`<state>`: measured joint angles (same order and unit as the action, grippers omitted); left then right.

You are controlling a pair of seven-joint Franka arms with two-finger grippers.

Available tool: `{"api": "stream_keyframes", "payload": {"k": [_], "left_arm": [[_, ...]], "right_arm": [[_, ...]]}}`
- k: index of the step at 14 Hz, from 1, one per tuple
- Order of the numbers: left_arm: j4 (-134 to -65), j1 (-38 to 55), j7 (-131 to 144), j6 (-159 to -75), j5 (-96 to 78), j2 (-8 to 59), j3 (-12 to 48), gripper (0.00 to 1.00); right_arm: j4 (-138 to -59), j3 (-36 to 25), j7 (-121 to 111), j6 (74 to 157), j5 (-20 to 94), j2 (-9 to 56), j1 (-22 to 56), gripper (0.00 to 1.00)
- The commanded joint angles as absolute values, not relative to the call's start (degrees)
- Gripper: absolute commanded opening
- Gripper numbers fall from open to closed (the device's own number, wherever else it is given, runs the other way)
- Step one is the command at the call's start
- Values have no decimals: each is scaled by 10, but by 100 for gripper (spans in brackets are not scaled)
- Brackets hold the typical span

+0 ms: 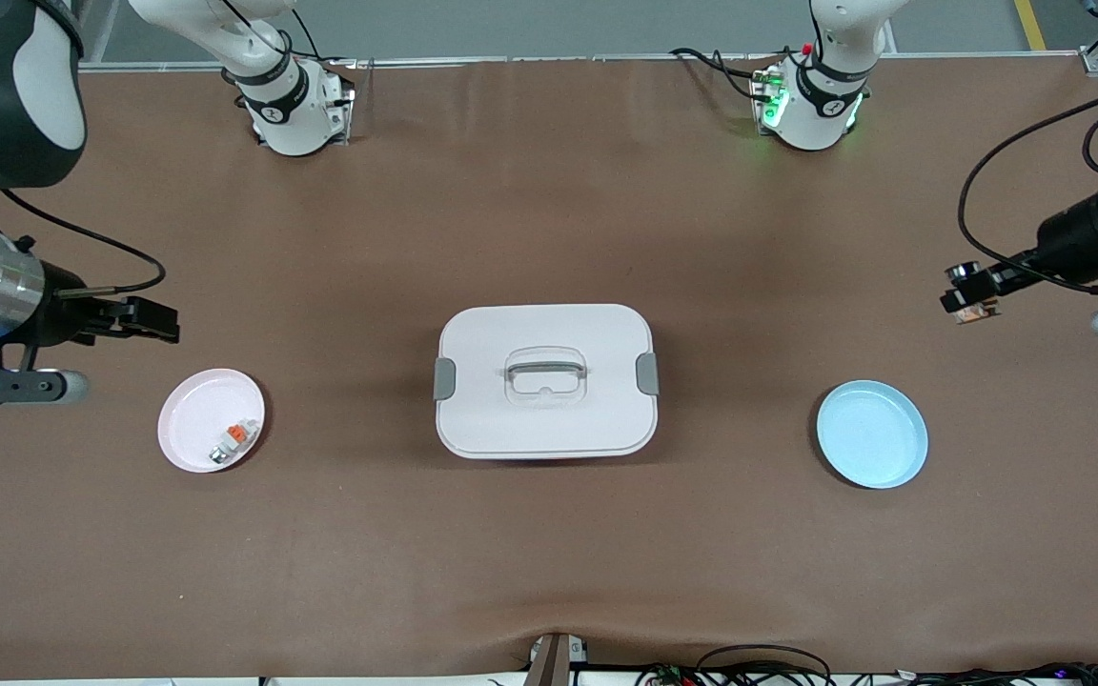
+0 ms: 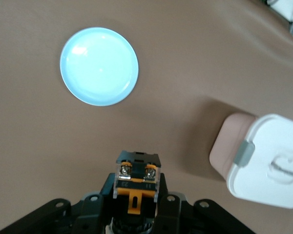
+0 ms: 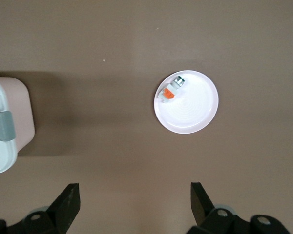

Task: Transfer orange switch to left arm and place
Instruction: 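Carry the switch with the left gripper toward the blue plate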

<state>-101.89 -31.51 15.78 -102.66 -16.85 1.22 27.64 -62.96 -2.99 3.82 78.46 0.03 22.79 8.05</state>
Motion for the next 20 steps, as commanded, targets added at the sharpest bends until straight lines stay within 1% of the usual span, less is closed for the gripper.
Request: {"api": "stream_keyframes", "payload": {"k": [1, 4, 6, 8, 11, 18, 20], "left_arm": [[-1016, -342, 223, -1041, -161, 22, 282, 0], [-1013, -354, 341, -1060, -161, 34, 282, 0], [-1014, -350, 444, -1082, -127, 44, 283, 0], [-1013, -345, 542, -1089, -73, 61, 289, 0], [-1013, -340, 634, -1115, -69, 86, 288, 0], [-1014, -343, 688, -1150, -69, 110, 286, 0], [-1016, -340, 722, -1160, -30, 128, 287, 0]], "right_arm": [[-724, -19, 22, 837, -19, 170, 63, 100], [-824, -18, 14, 905, -17, 113, 44, 100], [-864, -19, 12, 931, -17, 91, 35, 100], [-868, -18, 12, 926, -16, 88, 21, 100], [-868, -19, 19, 910, -16, 89, 11, 100], [-861, -19, 25, 915, 7, 76, -11, 100], [-855, -18, 23, 909, 2, 76, -11, 100]]}}
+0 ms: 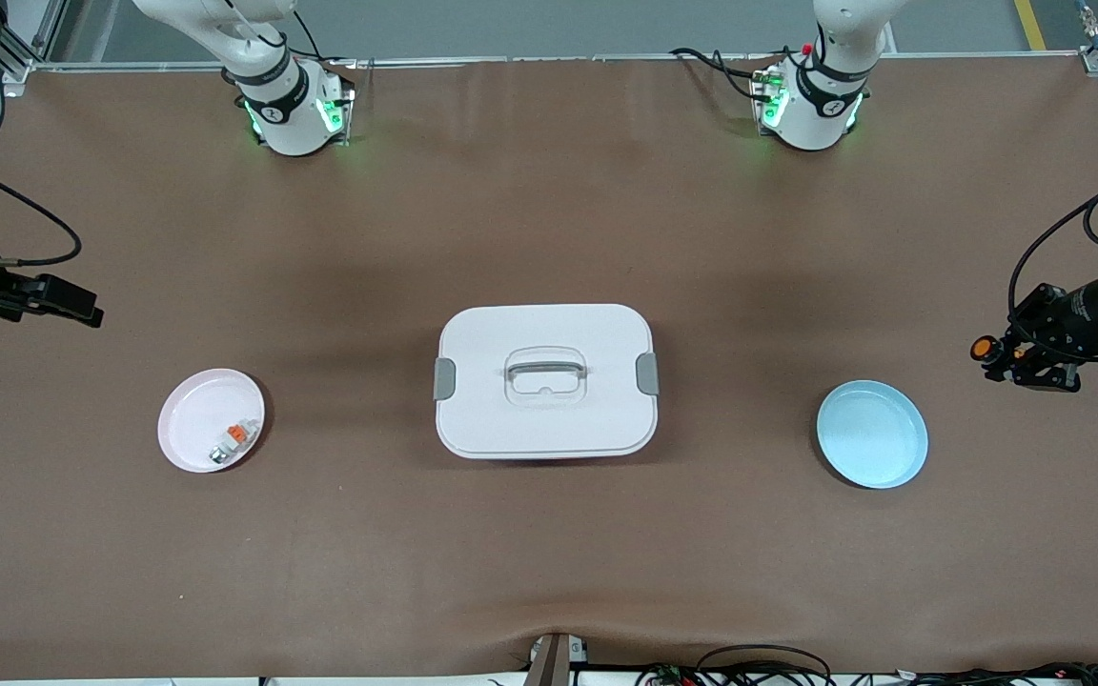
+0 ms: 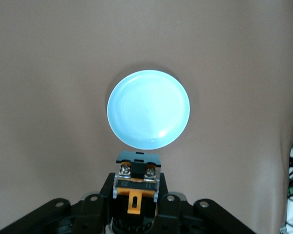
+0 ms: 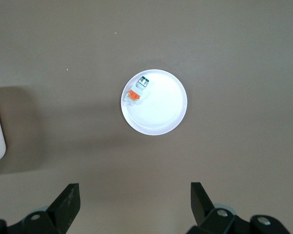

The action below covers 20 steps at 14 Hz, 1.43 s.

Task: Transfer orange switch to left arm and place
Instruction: 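Carry the switch with the left gripper toward the blue plate, then lower the switch onto the blue plate and open the left gripper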

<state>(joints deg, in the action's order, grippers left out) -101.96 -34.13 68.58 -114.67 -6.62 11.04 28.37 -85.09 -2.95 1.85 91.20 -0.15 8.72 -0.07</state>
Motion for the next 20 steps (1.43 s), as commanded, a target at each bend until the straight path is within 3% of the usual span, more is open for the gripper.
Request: {"api": "stream_keyframes", "payload": {"k": [1, 7, 13, 20], "left_arm": [[-1014, -339, 742, -1163, -15, 138, 287, 0], [-1023, -309, 789, -1213, 4, 179, 287, 0], [-1090, -272, 850, -1324, 38, 206, 280, 0], [-1086, -246, 902, -1345, 116, 252, 250, 0]], "right_arm": [[-853, -18, 25, 905, 4, 75, -12, 100], [-843, -22, 15, 884, 3, 54, -20, 100], [-834, -20, 14, 890, 6, 48, -26, 100], [-841, -26, -75, 880, 2, 44, -55, 100]]}}
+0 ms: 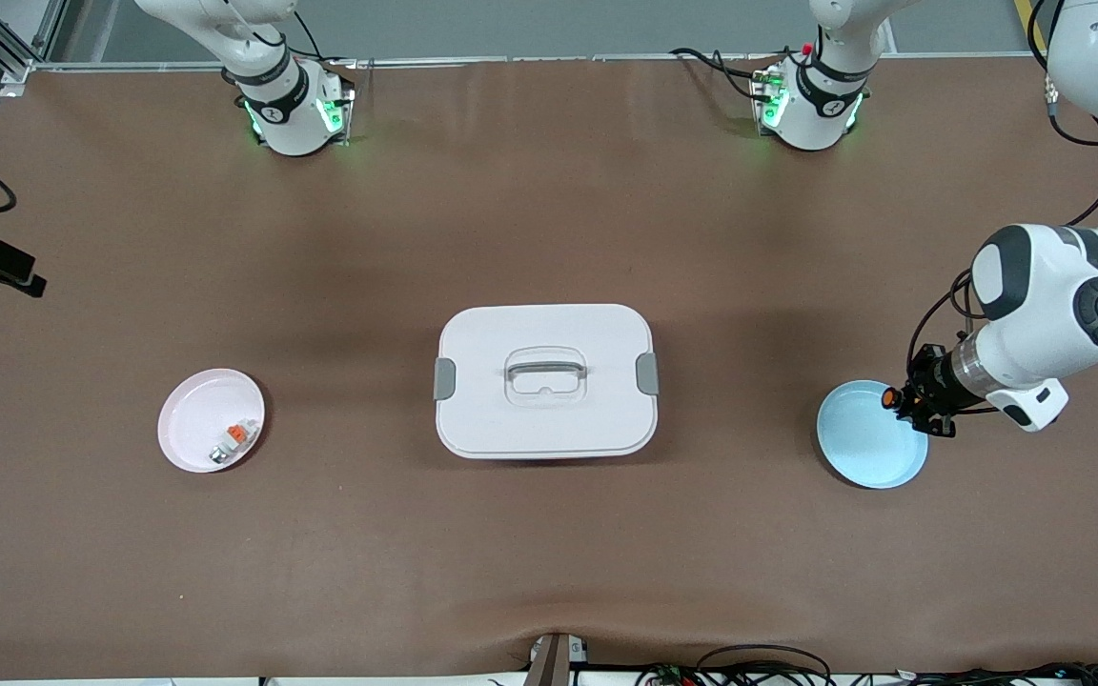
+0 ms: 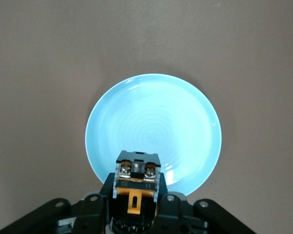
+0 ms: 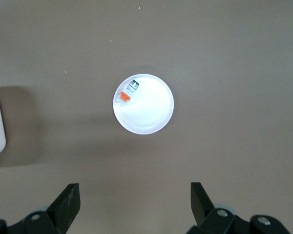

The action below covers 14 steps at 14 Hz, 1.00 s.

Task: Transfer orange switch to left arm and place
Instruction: 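Lower the switch onto the blue plate and open the left gripper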

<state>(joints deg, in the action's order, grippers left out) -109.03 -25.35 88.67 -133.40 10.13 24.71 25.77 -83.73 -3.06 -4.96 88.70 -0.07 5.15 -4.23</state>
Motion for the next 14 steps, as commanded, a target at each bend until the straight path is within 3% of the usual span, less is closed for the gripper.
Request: {"api": "stream_keyframes", "payload": {"k": [1, 4, 14], "left_arm": [[-1082, -237, 902, -1350, 116, 257, 239, 0], [-1067, -186, 903, -1358, 121, 273, 182, 0], [-1020, -125, 947, -1396, 152, 360, 127, 0]], "right_arm": [[-843, -29, -74, 877, 3, 40, -53, 100], [-859, -48, -67, 881, 3, 24, -18, 100], [-859, -61, -19, 893, 9, 14, 7, 100]]}}
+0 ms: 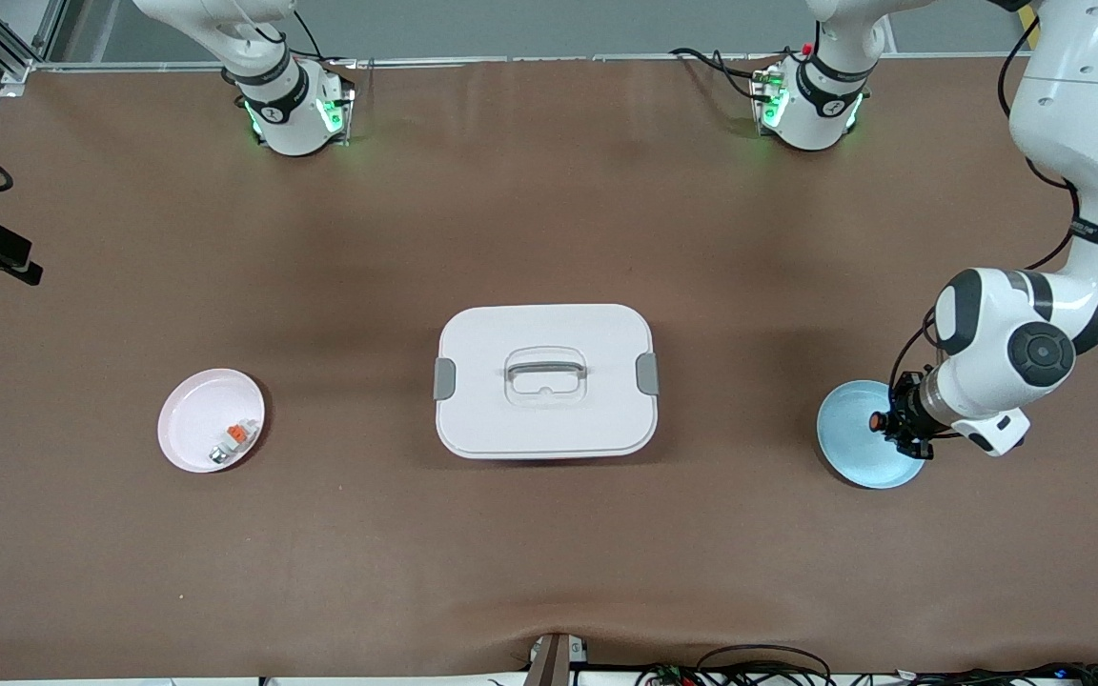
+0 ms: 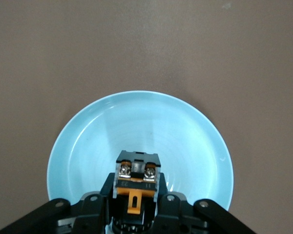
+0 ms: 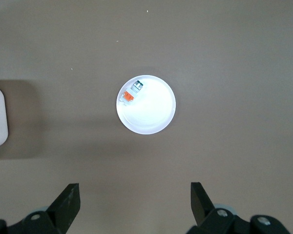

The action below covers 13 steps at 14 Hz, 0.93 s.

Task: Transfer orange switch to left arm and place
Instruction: 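Lower the switch onto the blue plate and open the left gripper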

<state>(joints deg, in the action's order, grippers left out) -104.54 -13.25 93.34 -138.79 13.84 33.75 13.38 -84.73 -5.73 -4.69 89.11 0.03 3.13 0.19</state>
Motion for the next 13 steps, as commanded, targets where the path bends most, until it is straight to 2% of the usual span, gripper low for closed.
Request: {"api": "stream_keyframes", "payload": {"k": [1, 7, 11, 13], "left_arm": [[-1020, -125, 947, -1402, 152, 364, 127, 0], [-1004, -125, 947, -1405, 153, 389, 127, 0], [-1004, -126, 947, -1405, 161, 393, 127, 4], [-1004, -126, 947, -1405, 164, 393, 127, 11]], "right_arm": [[-859, -55, -18, 893, 10, 8, 4, 100], [-860, -45, 15, 885, 39, 8, -19, 100], [-860, -29, 14, 871, 40, 6, -23, 100], [-860, -24, 12, 864, 34, 6, -24, 100]]}}
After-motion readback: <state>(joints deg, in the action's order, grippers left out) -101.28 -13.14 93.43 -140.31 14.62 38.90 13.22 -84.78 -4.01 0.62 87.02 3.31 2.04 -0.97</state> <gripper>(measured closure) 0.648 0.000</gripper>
